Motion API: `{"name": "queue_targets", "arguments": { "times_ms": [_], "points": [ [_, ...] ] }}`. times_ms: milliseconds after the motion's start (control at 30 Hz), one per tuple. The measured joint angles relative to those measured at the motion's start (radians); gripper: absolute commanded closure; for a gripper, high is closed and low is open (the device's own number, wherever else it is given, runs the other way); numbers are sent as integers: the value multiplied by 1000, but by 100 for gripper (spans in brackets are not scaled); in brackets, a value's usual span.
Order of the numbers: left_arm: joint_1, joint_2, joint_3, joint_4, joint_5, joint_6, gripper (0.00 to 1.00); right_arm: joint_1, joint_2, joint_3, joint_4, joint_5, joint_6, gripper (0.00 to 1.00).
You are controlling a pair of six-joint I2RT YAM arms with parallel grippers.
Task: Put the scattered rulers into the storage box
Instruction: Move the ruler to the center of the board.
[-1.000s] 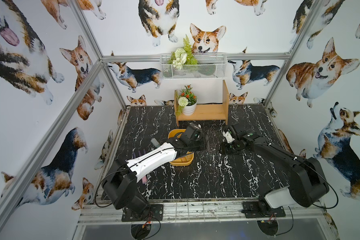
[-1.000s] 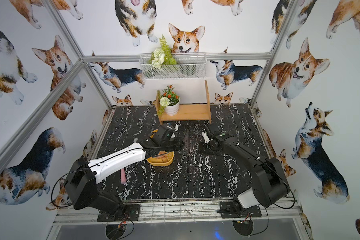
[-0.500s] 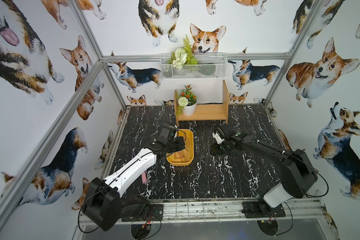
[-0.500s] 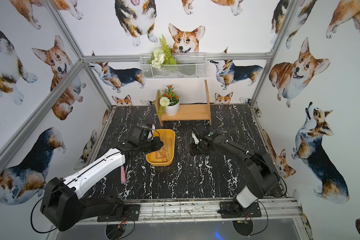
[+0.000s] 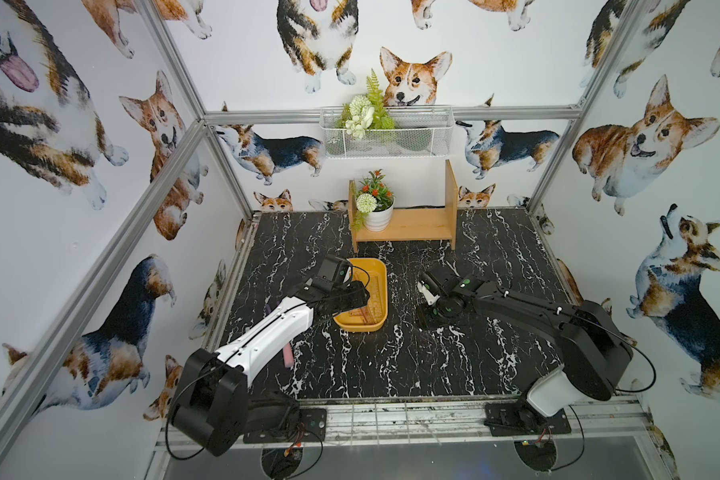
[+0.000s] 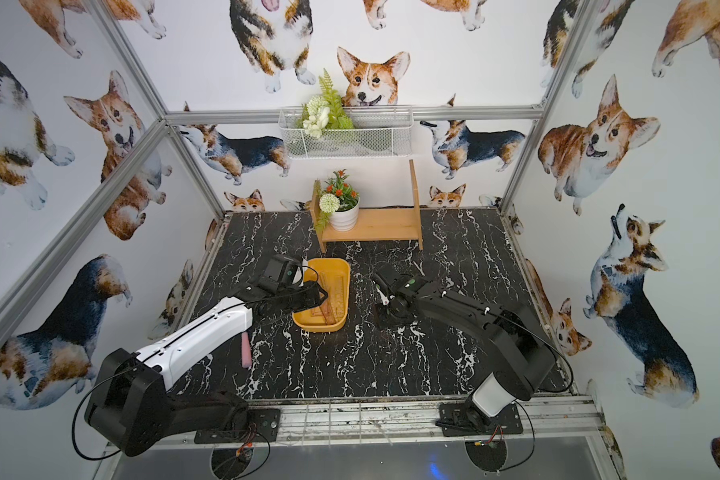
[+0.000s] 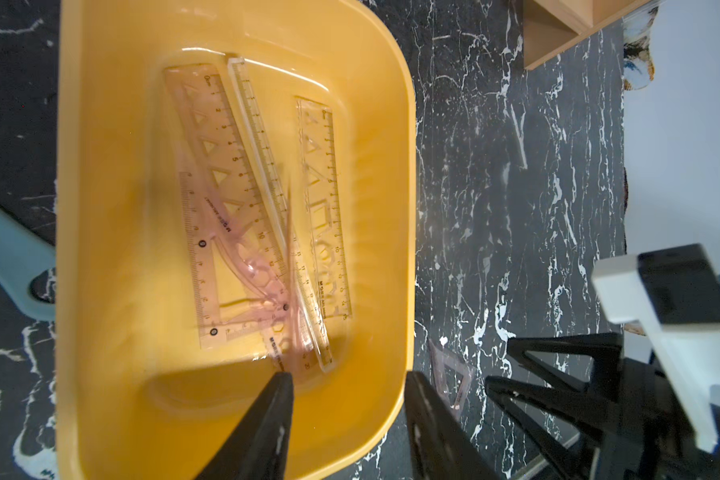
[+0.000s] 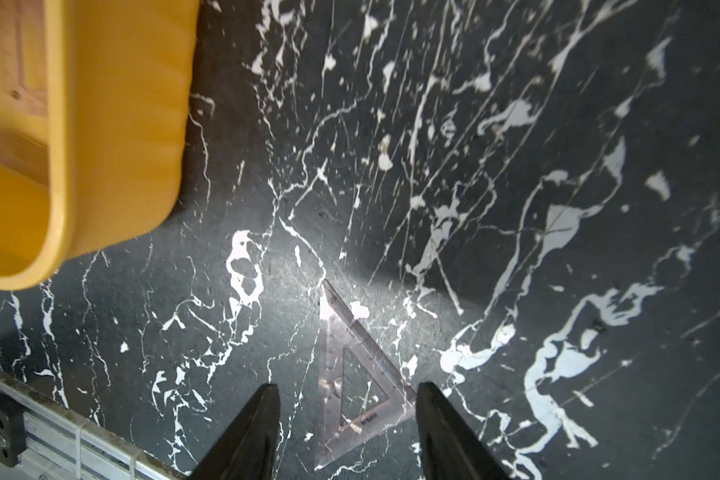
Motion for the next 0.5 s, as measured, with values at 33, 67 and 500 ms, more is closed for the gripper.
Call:
{"name": "queue_targets", "arguments": {
  "times_ms": [33,67,500],
  "points": [
    [0,-4,5,-5,-7,0,51,1,-4,-11,3,0,2,42],
    [0,-8,10,-5,-9,1,51,1,-8,-19,1,1,2,42],
    [-42,-88,82,-66,-27,3,54,94,-36,-86,5,26,41,42]
  ]
}}
